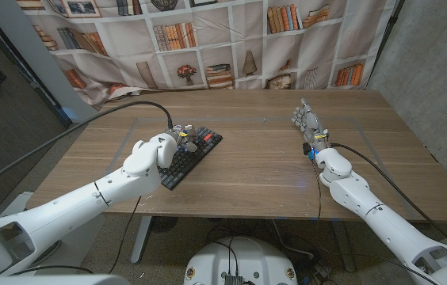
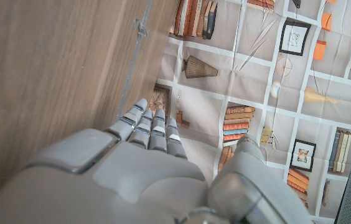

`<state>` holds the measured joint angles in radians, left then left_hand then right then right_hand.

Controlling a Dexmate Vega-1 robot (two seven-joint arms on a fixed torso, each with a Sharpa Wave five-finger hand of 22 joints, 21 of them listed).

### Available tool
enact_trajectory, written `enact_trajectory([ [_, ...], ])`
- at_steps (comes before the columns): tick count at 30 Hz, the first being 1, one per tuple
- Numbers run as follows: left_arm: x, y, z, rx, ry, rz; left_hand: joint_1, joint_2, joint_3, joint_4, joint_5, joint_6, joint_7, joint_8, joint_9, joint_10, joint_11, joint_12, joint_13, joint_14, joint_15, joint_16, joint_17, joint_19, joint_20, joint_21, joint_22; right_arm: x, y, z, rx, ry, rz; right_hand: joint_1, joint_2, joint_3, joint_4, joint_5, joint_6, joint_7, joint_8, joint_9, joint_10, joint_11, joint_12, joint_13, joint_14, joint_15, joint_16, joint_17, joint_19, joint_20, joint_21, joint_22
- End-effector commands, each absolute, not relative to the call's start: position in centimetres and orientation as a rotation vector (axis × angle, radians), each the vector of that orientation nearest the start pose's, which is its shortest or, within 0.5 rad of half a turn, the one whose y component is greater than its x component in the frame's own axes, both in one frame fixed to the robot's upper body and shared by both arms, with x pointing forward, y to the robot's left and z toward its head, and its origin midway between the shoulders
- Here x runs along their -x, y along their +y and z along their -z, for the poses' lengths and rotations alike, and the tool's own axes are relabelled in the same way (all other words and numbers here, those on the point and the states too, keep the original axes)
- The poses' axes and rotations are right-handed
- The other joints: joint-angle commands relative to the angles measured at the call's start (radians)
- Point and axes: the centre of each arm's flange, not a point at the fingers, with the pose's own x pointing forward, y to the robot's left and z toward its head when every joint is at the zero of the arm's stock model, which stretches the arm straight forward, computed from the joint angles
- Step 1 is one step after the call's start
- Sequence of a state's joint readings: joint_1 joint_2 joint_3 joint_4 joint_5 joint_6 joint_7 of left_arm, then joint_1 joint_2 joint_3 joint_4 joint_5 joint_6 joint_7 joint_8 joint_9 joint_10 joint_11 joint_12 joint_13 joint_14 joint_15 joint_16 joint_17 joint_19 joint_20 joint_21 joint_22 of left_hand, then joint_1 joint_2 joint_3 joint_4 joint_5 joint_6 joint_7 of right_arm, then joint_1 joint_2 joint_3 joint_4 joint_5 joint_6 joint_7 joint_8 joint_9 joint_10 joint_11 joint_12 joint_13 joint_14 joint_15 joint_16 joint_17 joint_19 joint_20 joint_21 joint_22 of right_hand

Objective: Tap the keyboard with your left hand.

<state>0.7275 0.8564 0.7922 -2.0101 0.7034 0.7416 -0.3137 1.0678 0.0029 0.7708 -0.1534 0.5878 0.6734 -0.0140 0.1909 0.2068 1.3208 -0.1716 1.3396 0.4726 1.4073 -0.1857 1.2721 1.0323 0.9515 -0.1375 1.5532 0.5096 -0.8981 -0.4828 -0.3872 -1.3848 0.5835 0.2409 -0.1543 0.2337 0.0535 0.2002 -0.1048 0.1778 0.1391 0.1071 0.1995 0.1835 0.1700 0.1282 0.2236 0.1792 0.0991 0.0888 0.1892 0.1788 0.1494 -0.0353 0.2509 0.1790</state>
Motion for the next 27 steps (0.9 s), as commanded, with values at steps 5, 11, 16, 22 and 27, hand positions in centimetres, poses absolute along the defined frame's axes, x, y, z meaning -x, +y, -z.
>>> enact_trajectory([
  [5, -58.1, 21.0, 2.0, -1.54, -0.185, -0.032, -0.001, -0.008, 0.009, -0.001, -0.004, 0.014, -0.001, 0.001, 0.003, 0.0, -0.004, -0.003, -0.015, 0.004, -0.005, 0.0, 0.005, -0.007, -0.078, 0.004, 0.001, -64.5, -27.2, 4.8, -0.051, -0.554, -0.099, 0.001, 0.001, -0.001, -0.006, -0.001, 0.009, 0.002, -0.003, 0.003, 0.01, -0.004, -0.006, 0.005, 0.007, -0.001, -0.002, 0.006, 0.008, -0.003, -0.002, 0.006],
  [11, -57.9, 21.0, 1.7, -1.541, -0.19, -0.047, -0.004, -0.007, 0.009, 0.0, -0.007, 0.015, -0.001, 0.001, 0.003, -0.003, -0.004, 0.003, -0.009, 0.004, -0.005, -0.001, 0.005, -0.004, -0.078, 0.004, -0.006, -64.4, -27.3, 4.7, -0.046, -0.561, -0.102, 0.001, 0.001, -0.001, -0.006, 0.0, 0.009, 0.002, -0.003, 0.003, 0.01, -0.004, -0.006, 0.005, 0.006, 0.0, -0.002, 0.006, 0.009, -0.004, -0.003, 0.006],
  [16, -57.7, 21.0, 1.4, -1.54, -0.199, -0.061, -0.004, -0.005, 0.012, -0.001, -0.009, 0.019, -0.001, 0.001, 0.003, -0.006, -0.004, 0.014, 0.004, 0.005, -0.004, -0.006, 0.0, -0.006, -0.078, 0.005, -0.006, -64.4, -27.3, 4.7, -0.052, -0.559, -0.102, 0.001, 0.002, -0.001, -0.006, 0.0, 0.009, 0.002, -0.003, 0.003, 0.011, -0.003, -0.006, 0.005, 0.007, 0.001, -0.002, 0.006, 0.009, -0.003, -0.004, 0.006],
  [22, -57.5, 21.1, 1.0, -1.538, -0.206, -0.073, -0.005, -0.004, 0.014, -0.002, -0.012, 0.017, -0.001, 0.0, 0.003, -0.008, -0.004, 0.016, 0.0, 0.006, -0.005, -0.003, 0.004, -0.005, -0.078, 0.005, -0.012, -64.4, -27.2, 4.7, -0.044, -0.559, -0.108, 0.002, 0.002, -0.001, -0.007, 0.0, 0.008, 0.002, -0.004, 0.003, 0.011, -0.002, -0.006, 0.005, 0.007, 0.0, -0.002, 0.006, 0.01, -0.004, -0.005, 0.006],
  [27, -57.3, 21.2, 0.8, -1.53, -0.211, -0.083, -0.006, -0.005, 0.015, -0.002, -0.012, 0.02, 0.0, 0.001, 0.003, -0.009, -0.003, 0.017, -0.001, 0.005, -0.004, -0.003, 0.005, -0.005, -0.078, 0.006, -0.012, -64.3, -27.3, 4.8, -0.048, -0.559, -0.104, 0.002, 0.002, -0.001, -0.007, 0.0, 0.009, 0.003, -0.004, 0.003, 0.011, -0.003, -0.007, 0.005, 0.007, 0.0, -0.002, 0.006, 0.01, -0.003, -0.006, 0.006],
])
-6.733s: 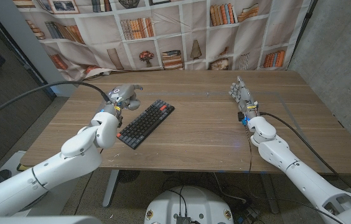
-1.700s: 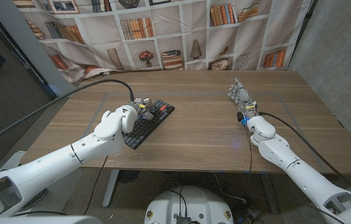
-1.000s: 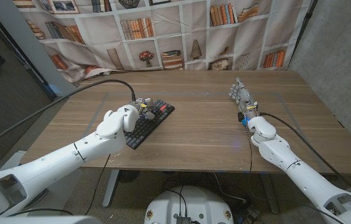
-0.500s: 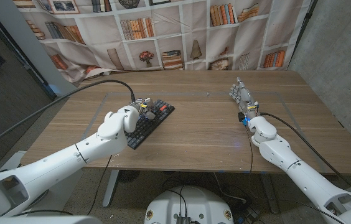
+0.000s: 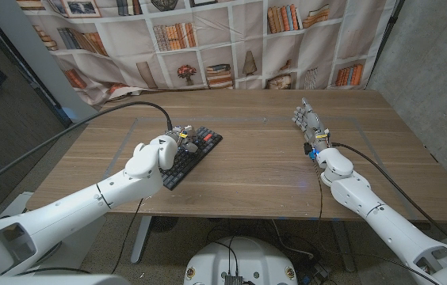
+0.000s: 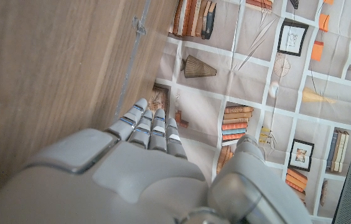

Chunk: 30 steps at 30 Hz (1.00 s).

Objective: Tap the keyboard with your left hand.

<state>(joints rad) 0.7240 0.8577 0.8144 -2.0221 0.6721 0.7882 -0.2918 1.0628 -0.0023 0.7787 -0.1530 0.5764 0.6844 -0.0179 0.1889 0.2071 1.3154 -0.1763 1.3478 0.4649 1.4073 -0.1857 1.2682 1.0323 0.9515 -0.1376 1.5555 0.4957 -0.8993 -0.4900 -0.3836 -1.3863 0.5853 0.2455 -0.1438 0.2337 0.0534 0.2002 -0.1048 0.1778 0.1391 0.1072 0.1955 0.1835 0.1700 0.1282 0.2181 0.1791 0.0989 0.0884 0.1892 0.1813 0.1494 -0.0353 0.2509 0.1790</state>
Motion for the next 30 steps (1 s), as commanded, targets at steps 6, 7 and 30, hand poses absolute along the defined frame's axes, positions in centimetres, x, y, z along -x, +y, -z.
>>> enact_trajectory([
  [6, -57.0, 21.2, 0.5, -1.526, -0.219, -0.085, -0.003, 0.0, 0.009, -0.002, -0.001, 0.011, 0.004, 0.003, 0.002, -0.002, 0.0, 0.011, 0.005, 0.005, -0.005, 0.002, 0.006, -0.003, -0.078, 0.006, 0.005, -64.1, -27.4, 4.7, -0.05, -0.571, -0.104, 0.002, 0.002, -0.001, -0.007, 0.0, 0.009, 0.002, 0.0, 0.003, 0.012, -0.002, -0.001, 0.005, 0.009, 0.0, -0.002, 0.004, 0.012, -0.006, -0.006, 0.006],
  [7, -56.9, 21.2, 0.5, -1.519, -0.221, -0.081, -0.003, 0.001, 0.009, -0.002, -0.002, 0.011, 0.004, 0.003, 0.002, -0.002, 0.002, 0.006, -0.004, 0.003, -0.004, 0.0, 0.004, -0.004, -0.078, 0.004, 0.003, -64.1, -27.4, 4.7, -0.05, -0.573, -0.104, 0.002, 0.002, -0.001, -0.007, 0.0, 0.009, 0.002, 0.0, 0.003, 0.013, -0.001, -0.001, 0.005, 0.009, 0.0, -0.002, 0.004, 0.013, -0.006, -0.006, 0.006],
  [30, -55.4, 22.5, -1.4, -1.459, -0.29, -0.134, -0.006, 0.002, 0.011, -0.003, -0.002, 0.019, 0.007, 0.004, 0.002, 0.002, 0.001, 0.015, 0.002, 0.005, -0.004, -0.001, 0.002, 0.005, -0.078, 0.008, 0.004, -63.9, -27.3, 4.6, -0.051, -0.582, -0.099, 0.004, 0.004, 0.001, -0.009, 0.0, 0.013, 0.0, 0.001, 0.003, 0.018, -0.002, -0.001, 0.005, 0.015, -0.003, -0.001, 0.003, 0.02, -0.006, -0.008, 0.006],
])
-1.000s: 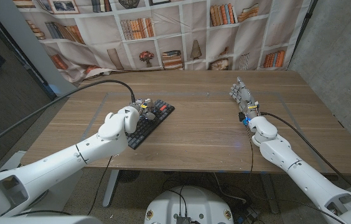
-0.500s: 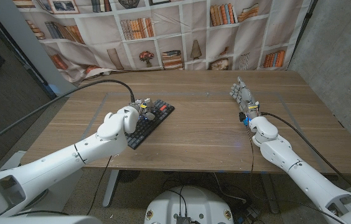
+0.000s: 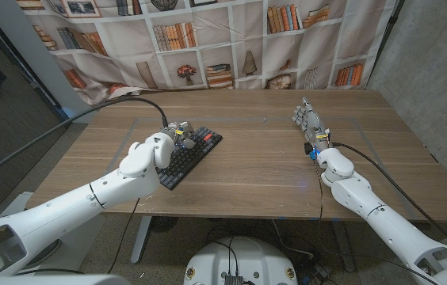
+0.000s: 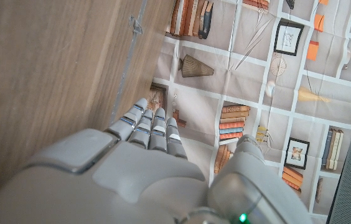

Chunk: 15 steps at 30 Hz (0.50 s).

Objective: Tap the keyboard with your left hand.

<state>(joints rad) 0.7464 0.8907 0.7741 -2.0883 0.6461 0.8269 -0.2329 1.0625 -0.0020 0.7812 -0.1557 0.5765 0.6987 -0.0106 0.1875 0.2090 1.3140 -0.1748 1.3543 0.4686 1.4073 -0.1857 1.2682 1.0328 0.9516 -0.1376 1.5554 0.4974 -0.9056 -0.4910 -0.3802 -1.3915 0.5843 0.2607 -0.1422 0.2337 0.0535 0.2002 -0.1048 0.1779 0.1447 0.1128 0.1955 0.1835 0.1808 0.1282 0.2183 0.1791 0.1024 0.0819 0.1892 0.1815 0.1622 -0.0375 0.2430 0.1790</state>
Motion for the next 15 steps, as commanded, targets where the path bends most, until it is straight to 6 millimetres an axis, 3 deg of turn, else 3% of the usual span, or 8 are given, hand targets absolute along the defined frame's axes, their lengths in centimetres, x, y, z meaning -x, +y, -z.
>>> enact_trajectory([
  [1, -55.3, 22.7, -1.6, -1.455, -0.299, -0.142, -0.005, 0.002, 0.009, 0.0, -0.002, 0.005, 0.0, 0.005, 0.0, 0.004, -0.001, 0.009, -0.001, 0.006, -0.004, -0.001, 0.002, 0.005, -0.078, 0.008, 0.003, -63.9, -27.2, 4.6, -0.048, -0.586, -0.103, 0.004, 0.004, 0.001, -0.009, 0.0, 0.008, -0.005, 0.001, 0.003, 0.007, -0.002, -0.001, 0.005, 0.012, 0.003, -0.001, 0.003, 0.007, -0.003, 0.0, 0.006],
  [13, -54.2, 23.1, -2.3, -1.422, -0.382, -0.157, -0.008, 0.004, 0.009, 0.0, -0.002, 0.009, -0.015, 0.005, -0.001, 0.006, -0.002, 0.009, -0.005, 0.001, -0.007, -0.005, -0.003, 0.006, -0.077, 0.004, -0.002, -63.7, -27.0, 4.5, -0.052, -0.593, -0.102, 0.004, 0.005, 0.001, -0.009, 0.0, 0.009, -0.005, 0.001, 0.003, 0.008, -0.005, -0.002, 0.005, 0.013, 0.003, -0.001, 0.003, 0.008, -0.003, -0.002, 0.006],
  [15, -54.0, 23.2, -2.3, -1.398, -0.421, -0.181, -0.014, 0.009, 0.001, 0.002, -0.01, 0.012, -0.025, 0.004, 0.0, -0.002, -0.02, -0.01, -0.032, -0.001, -0.011, -0.026, -0.027, -0.003, -0.077, -0.01, -0.03, -63.6, -26.9, 4.5, -0.049, -0.596, -0.103, 0.004, 0.005, 0.001, -0.009, 0.0, 0.009, -0.006, 0.001, 0.003, 0.008, -0.004, -0.001, 0.005, 0.013, 0.003, -0.001, 0.003, 0.008, -0.003, -0.002, 0.006],
])
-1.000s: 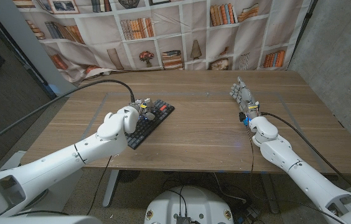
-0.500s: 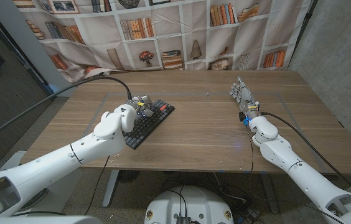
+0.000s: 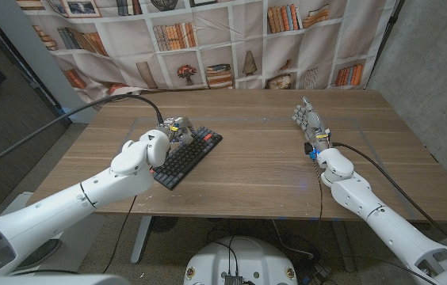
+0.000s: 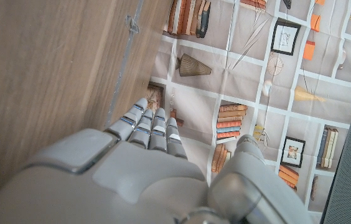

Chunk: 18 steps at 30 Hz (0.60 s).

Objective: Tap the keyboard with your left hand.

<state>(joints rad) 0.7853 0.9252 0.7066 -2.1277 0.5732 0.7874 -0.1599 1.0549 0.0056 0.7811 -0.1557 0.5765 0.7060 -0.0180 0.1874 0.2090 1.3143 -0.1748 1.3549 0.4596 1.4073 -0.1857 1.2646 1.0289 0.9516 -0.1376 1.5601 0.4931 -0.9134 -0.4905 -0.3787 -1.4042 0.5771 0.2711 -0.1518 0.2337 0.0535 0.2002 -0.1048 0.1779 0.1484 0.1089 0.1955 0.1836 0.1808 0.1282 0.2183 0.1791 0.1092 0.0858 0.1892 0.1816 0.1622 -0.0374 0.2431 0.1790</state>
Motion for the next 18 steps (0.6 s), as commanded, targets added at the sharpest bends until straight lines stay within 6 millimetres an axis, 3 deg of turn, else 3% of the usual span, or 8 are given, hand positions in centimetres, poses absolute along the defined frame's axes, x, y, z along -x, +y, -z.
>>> enact_trajectory([
  [1, -53.9, 23.3, -2.3, -1.387, -0.439, -0.195, -0.006, 0.004, -0.005, 0.001, -0.016, 0.004, -0.019, 0.003, 0.0, -0.012, -0.017, -0.028, -0.047, -0.006, -0.014, -0.041, -0.045, -0.006, -0.077, -0.015, -0.035, -63.6, -26.9, 4.5, -0.052, -0.594, -0.1, 0.003, 0.005, 0.001, -0.009, 0.0, 0.006, -0.001, 0.001, 0.003, 0.008, -0.004, -0.002, 0.005, 0.006, -0.001, -0.001, 0.003, 0.008, -0.003, -0.002, 0.006],
  [4, -53.5, 23.7, -2.2, -1.324, -0.496, -0.219, -0.018, 0.013, -0.023, 0.008, -0.041, -0.002, -0.028, 0.002, 0.003, -0.041, -0.015, -0.066, -0.095, -0.02, -0.016, -0.09, -0.099, -0.022, -0.076, -0.015, -0.051, -63.5, -26.9, 4.5, -0.048, -0.594, -0.101, 0.003, 0.005, 0.001, -0.009, 0.0, 0.006, -0.002, 0.001, 0.003, 0.008, -0.004, -0.002, 0.005, 0.006, 0.0, -0.001, 0.003, 0.008, -0.003, -0.003, 0.006],
  [7, -53.2, 24.0, -2.1, -1.257, -0.552, -0.246, -0.06, 0.05, -0.092, 0.022, -0.161, -0.012, -0.032, 0.0, 0.012, -0.161, -0.002, -0.142, -0.155, -0.045, -0.024, -0.305, -0.384, -0.099, -0.076, -0.021, -0.093, -63.4, -26.9, 4.5, -0.046, -0.599, -0.101, 0.003, 0.004, 0.001, -0.009, 0.0, 0.006, -0.002, 0.001, 0.003, 0.009, -0.004, -0.002, 0.005, 0.006, -0.001, -0.001, 0.003, 0.008, -0.003, -0.003, 0.006],
  [10, -53.1, 24.3, -2.0, -1.212, -0.587, -0.26, -0.12, 0.058, -0.103, 0.061, -0.198, -0.009, -0.03, 0.002, 0.014, -0.219, -0.007, -0.192, -0.194, -0.088, -0.015, -0.357, -0.421, -0.129, -0.074, -0.034, -0.132, -63.4, -26.9, 4.5, -0.05, -0.6, -0.099, 0.003, 0.004, 0.001, -0.009, -0.001, 0.006, -0.001, 0.001, 0.003, 0.009, -0.004, -0.002, 0.005, 0.006, -0.001, -0.001, 0.003, 0.008, -0.003, -0.003, 0.006],
  [12, -53.0, 24.4, -2.0, -1.181, -0.6, -0.248, -0.195, 0.053, -0.107, 0.107, -0.229, -0.009, -0.027, 0.008, 0.014, -0.261, 0.016, -0.261, -0.253, -0.131, 0.001, -0.408, -0.458, -0.172, -0.068, -0.059, -0.178, -63.3, -26.9, 4.5, -0.046, -0.603, -0.101, 0.003, 0.004, 0.001, -0.009, -0.001, 0.006, -0.002, 0.001, 0.003, 0.009, -0.004, -0.002, 0.005, 0.007, -0.001, -0.001, 0.003, 0.008, -0.004, -0.004, 0.006],
  [14, -53.1, 24.6, -2.0, -1.145, -0.61, -0.224, -0.252, 0.068, -0.1, 0.15, -0.252, 0.008, -0.024, 0.019, 0.014, -0.31, 0.029, -0.32, -0.27, -0.187, 0.037, -0.469, -0.512, -0.233, -0.023, -0.085, -0.221, -63.3, -27.0, 4.5, -0.046, -0.606, -0.101, 0.003, 0.004, 0.001, -0.009, -0.001, 0.006, -0.002, 0.001, 0.003, 0.009, -0.004, -0.002, 0.005, 0.007, -0.001, -0.001, 0.003, 0.008, -0.004, -0.004, 0.006],
  [16, -53.2, 24.7, -1.9, -1.108, -0.62, -0.204, -0.336, 0.075, -0.087, 0.213, -0.286, 0.014, -0.012, 0.024, 0.01, -0.398, 0.077, -0.412, -0.271, -0.316, 0.083, -0.584, -0.608, -0.353, 0.05, -0.14, -0.284, -63.3, -27.0, 4.5, -0.048, -0.607, -0.099, 0.003, 0.004, 0.001, -0.01, -0.001, 0.006, -0.002, 0.001, 0.003, 0.009, -0.004, -0.002, 0.005, 0.007, -0.002, -0.001, 0.003, 0.009, -0.004, -0.004, 0.006],
  [18, -53.3, 24.8, -1.8, -1.082, -0.633, -0.197, -0.427, 0.064, -0.084, 0.279, -0.327, 0.015, -0.001, 0.027, 0.006, -0.49, 0.099, -0.51, -0.273, -0.455, 0.126, -0.679, -0.672, -0.455, 0.119, -0.219, -0.321, -63.3, -27.0, 4.5, -0.051, -0.605, -0.098, 0.003, 0.004, 0.0, -0.01, -0.001, 0.006, -0.002, 0.001, 0.003, 0.01, -0.004, -0.002, 0.005, 0.007, -0.001, -0.001, 0.003, 0.009, -0.003, -0.004, 0.006],
])
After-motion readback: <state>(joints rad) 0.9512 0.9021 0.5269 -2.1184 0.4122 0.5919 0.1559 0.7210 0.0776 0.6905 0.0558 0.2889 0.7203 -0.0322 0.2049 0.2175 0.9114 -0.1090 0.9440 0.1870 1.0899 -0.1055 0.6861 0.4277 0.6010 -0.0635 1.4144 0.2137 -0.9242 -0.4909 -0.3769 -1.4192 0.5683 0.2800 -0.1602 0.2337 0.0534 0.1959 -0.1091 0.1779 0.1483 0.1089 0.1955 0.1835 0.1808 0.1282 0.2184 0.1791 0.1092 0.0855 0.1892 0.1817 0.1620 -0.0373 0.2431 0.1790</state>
